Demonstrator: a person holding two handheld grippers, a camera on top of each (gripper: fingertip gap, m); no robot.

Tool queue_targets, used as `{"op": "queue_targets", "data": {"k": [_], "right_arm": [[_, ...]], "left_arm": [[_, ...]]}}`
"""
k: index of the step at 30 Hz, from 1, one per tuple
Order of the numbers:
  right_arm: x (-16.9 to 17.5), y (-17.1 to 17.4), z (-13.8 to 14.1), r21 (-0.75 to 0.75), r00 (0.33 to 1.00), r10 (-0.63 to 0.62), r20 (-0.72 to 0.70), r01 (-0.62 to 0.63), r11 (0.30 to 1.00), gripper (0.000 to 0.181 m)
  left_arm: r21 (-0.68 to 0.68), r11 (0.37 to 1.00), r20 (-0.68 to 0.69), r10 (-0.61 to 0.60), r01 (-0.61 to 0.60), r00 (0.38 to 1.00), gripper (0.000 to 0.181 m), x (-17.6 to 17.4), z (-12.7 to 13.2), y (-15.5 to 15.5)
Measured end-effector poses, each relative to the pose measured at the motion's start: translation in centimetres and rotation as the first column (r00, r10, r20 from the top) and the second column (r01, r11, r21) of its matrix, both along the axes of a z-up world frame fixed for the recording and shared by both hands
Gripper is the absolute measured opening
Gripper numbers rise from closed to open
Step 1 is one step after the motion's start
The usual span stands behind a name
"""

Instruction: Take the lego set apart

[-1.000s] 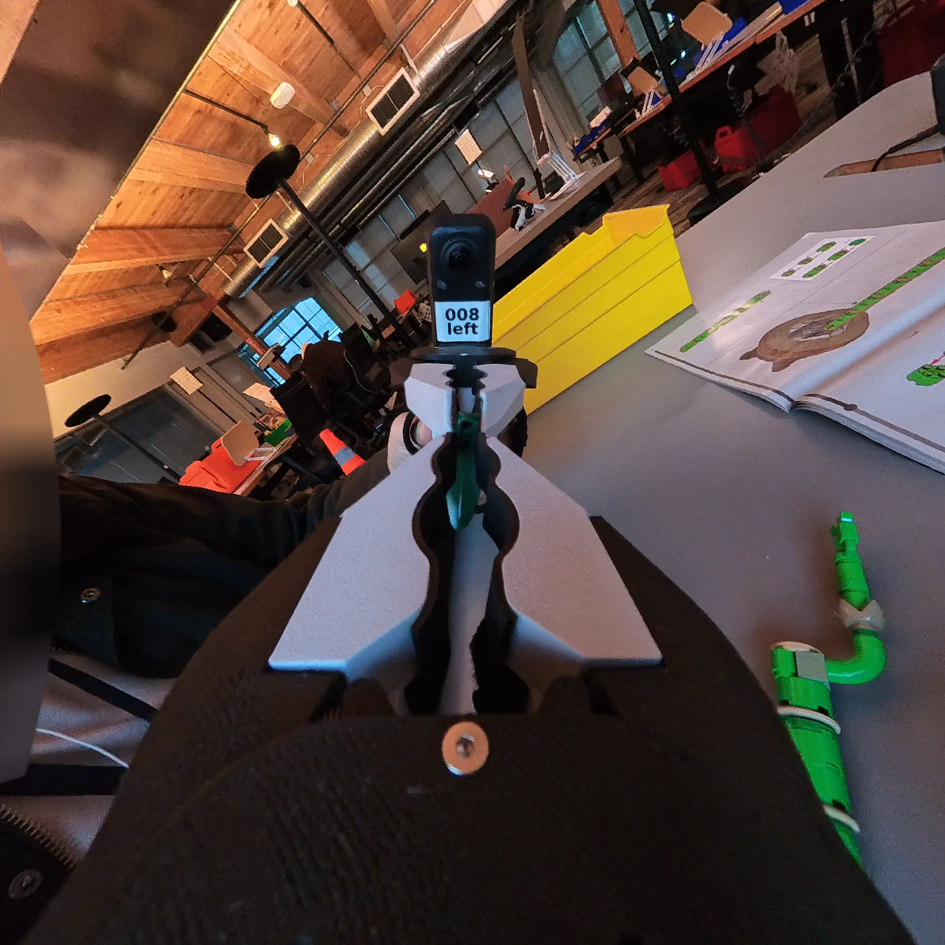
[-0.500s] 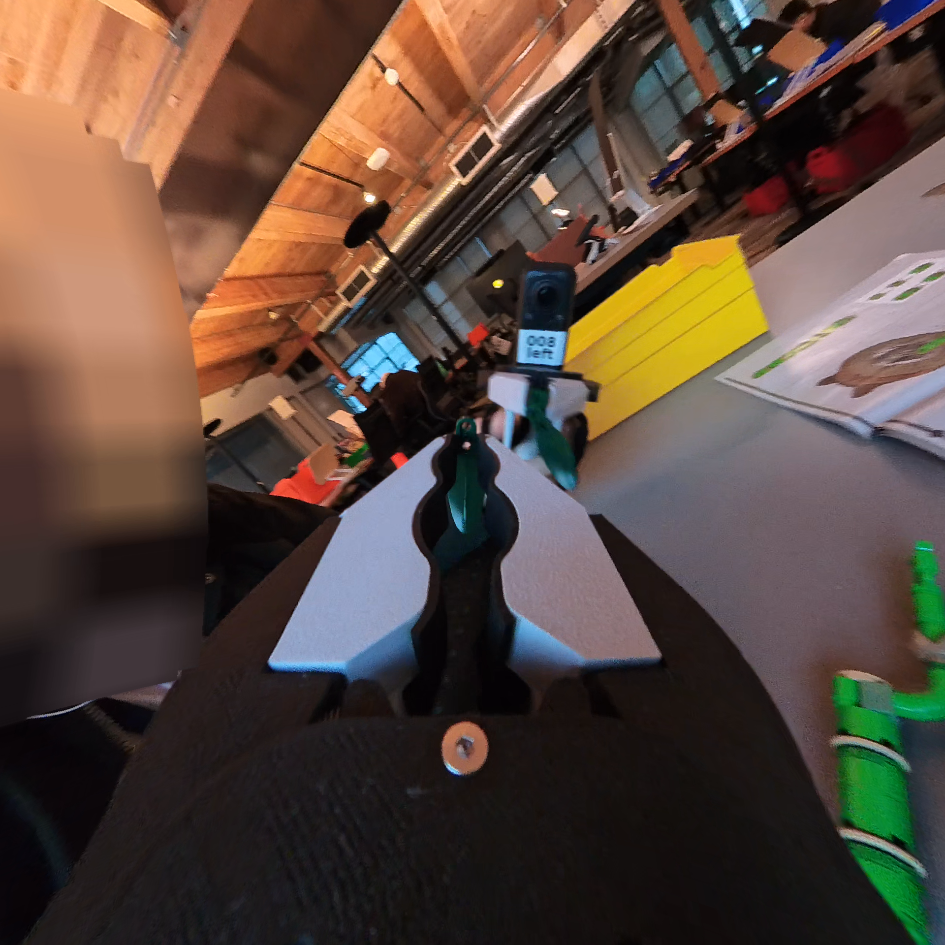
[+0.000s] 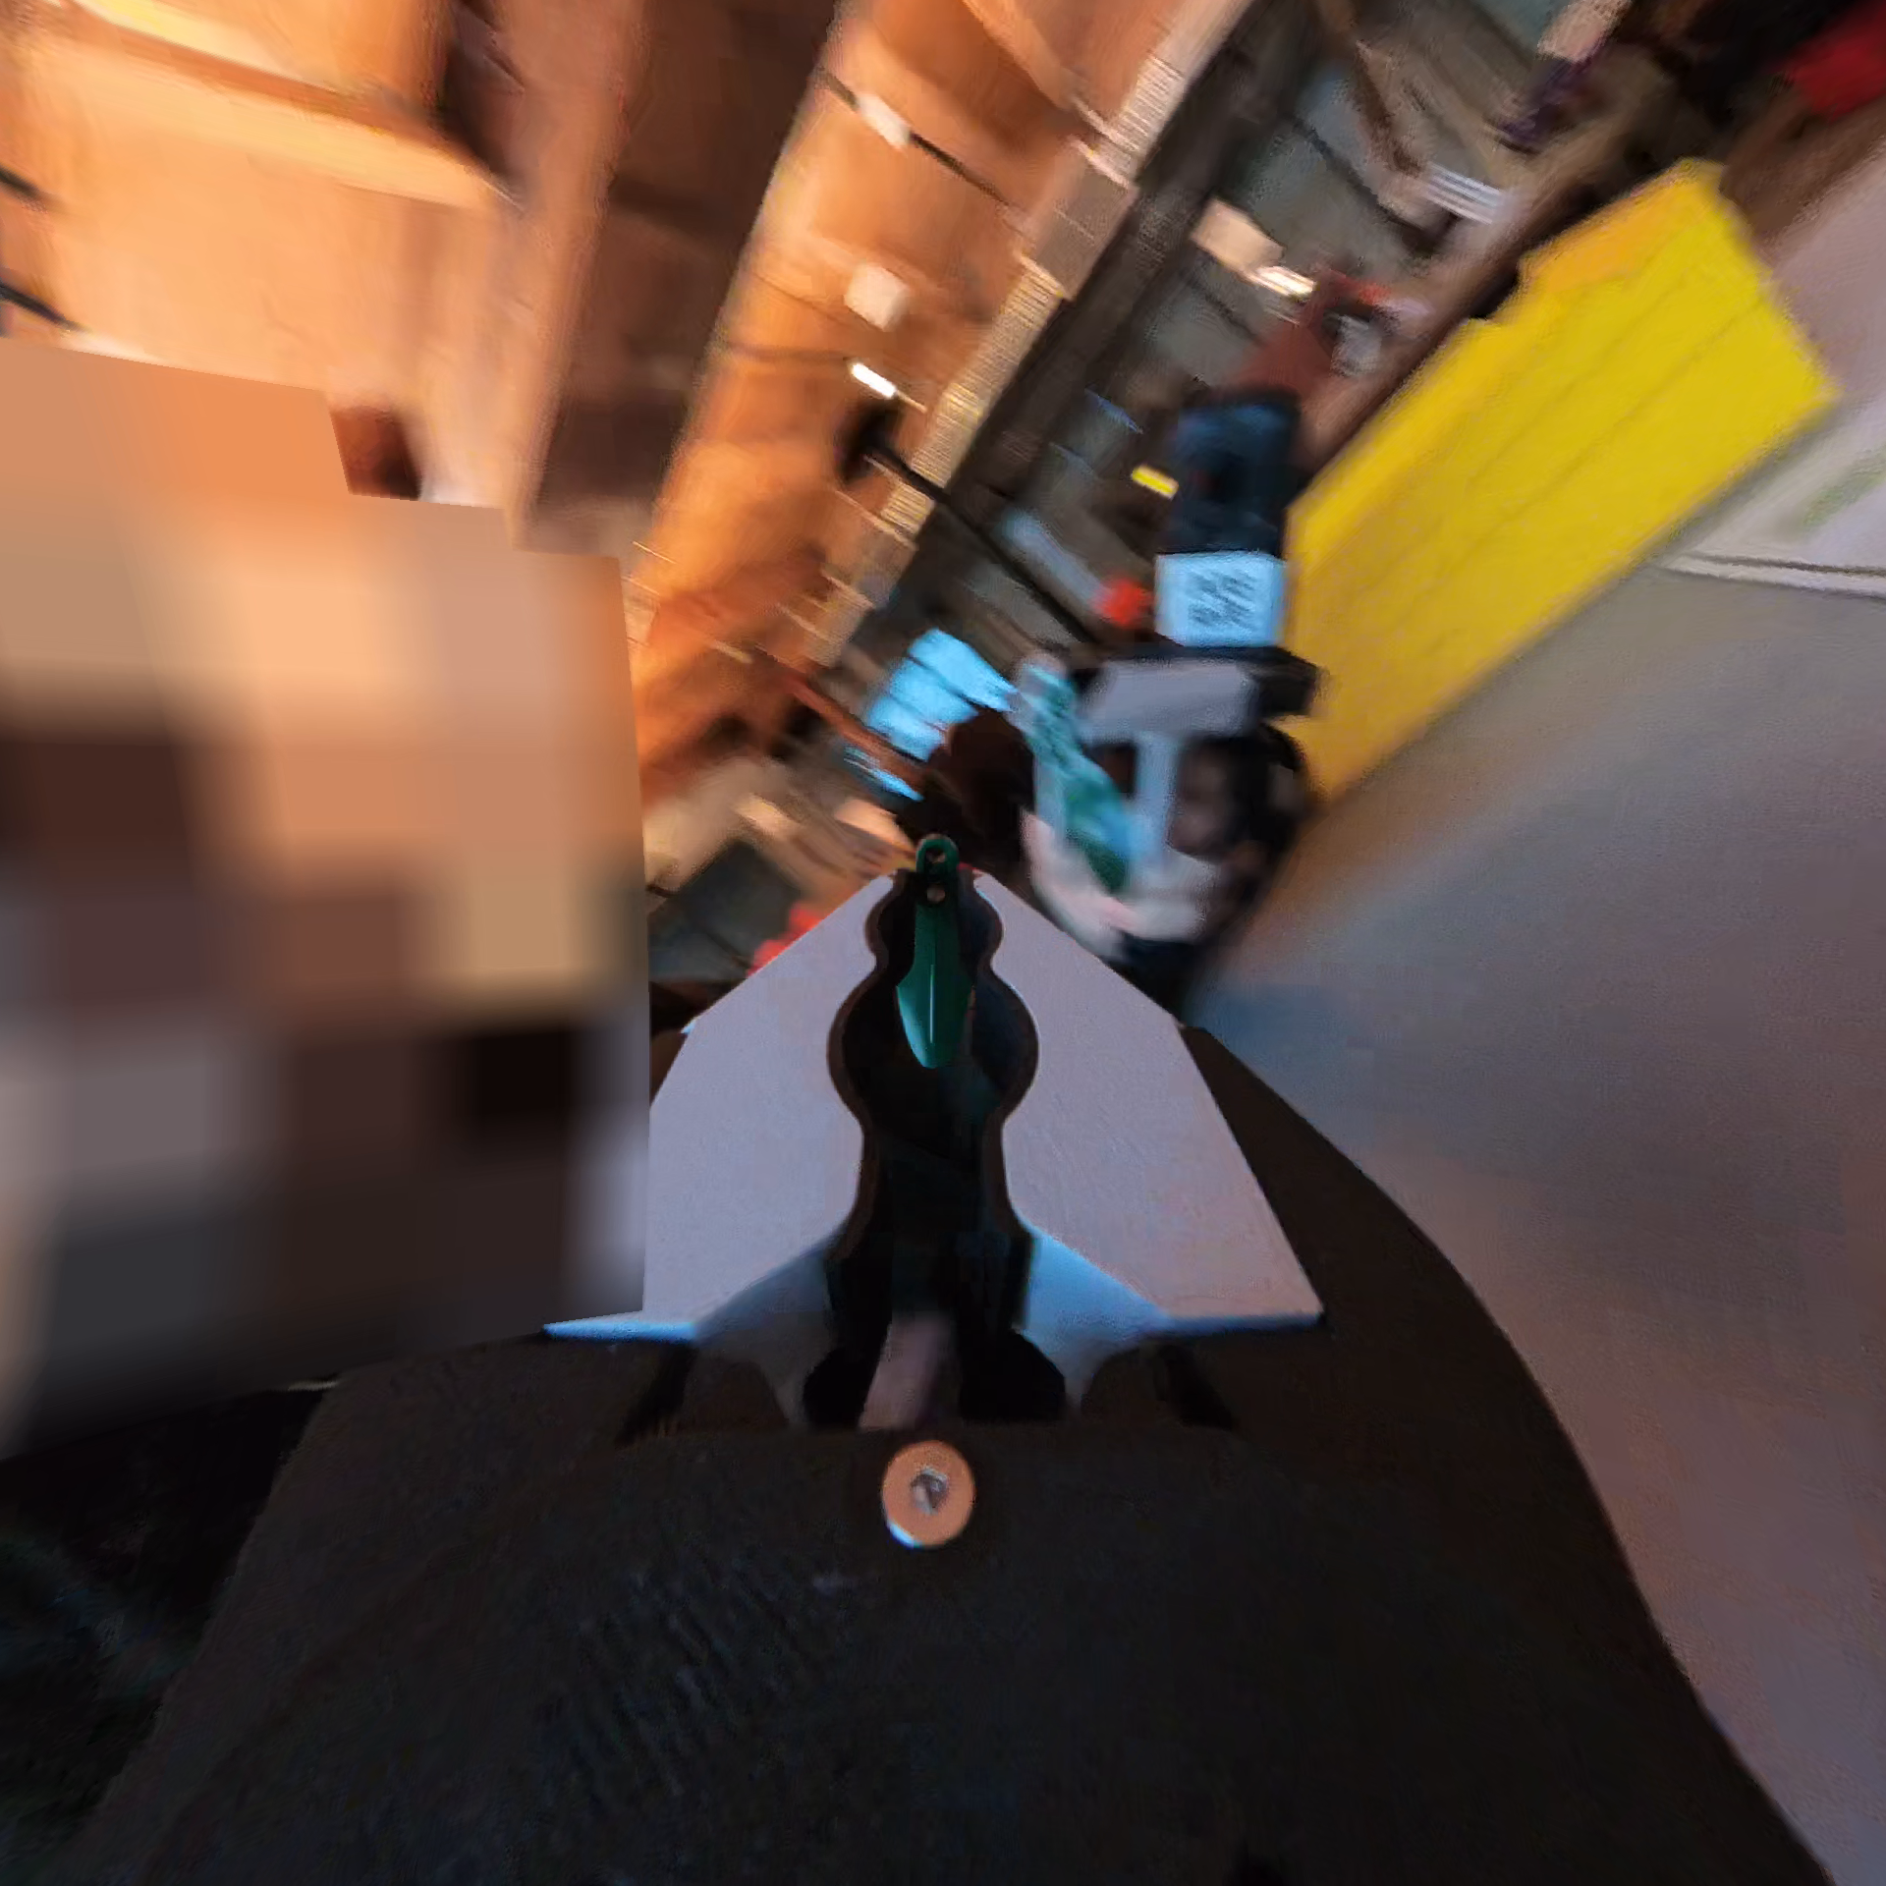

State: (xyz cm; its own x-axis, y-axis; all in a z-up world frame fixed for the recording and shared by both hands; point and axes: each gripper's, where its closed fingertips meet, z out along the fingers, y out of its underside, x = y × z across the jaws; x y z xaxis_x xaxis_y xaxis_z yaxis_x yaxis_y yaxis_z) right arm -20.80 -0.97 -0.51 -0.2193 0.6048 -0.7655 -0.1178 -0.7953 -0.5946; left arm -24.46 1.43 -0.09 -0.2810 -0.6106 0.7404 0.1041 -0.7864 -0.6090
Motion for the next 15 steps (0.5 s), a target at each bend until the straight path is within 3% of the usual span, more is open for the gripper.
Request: {"op": "queue_targets", "data": {"k": [1,4,7,9,12,15], "right_arm": [[-0.7,0.3,-2.0,0.062,0.988,-0.045,0.146,0.036,0.997,0.005],[-2.3,0.1,-5.5,0.303,0.888,-0.167,0.429,0.032,0.952,0.006],[-3.3,0.0,-6.3,0.523,0.807,-0.303,0.506,-0.008,0.852,0.006],[-2.9,0.9,-8.1,0.630,0.698,-0.421,0.579,-0.056,0.775,0.006],[-2.6,1.1,-11.0,0.653,0.589,-0.452,0.670,-0.178,0.736,0.006],[-2.8,1.1,-12.0,0.634,0.573,-0.434,0.695,-0.204,0.746,0.010]], "left_arm": [[-0.011,1.000,0.021,-0.001,0.001,1.000,0.005,-0.2,0.3,0.1],[-0.015,1.000,0.018,0.024,-0.024,1.000,0.005,-0.4,0.2,0.5],[-0.007,0.999,0.001,0.038,-0.038,0.999,0.005,-0.3,0.0,0.7],[0.002,0.998,-0.023,0.059,-0.059,0.998,0.005,-0.2,-0.4,0.9],[0.003,0.997,-0.033,0.074,-0.074,0.997,0.006,-0.2,-0.6,1.1],[-0.013,0.997,-0.032,0.071,-0.072,0.997,0.006,-0.2,-0.7,1.2]]}}
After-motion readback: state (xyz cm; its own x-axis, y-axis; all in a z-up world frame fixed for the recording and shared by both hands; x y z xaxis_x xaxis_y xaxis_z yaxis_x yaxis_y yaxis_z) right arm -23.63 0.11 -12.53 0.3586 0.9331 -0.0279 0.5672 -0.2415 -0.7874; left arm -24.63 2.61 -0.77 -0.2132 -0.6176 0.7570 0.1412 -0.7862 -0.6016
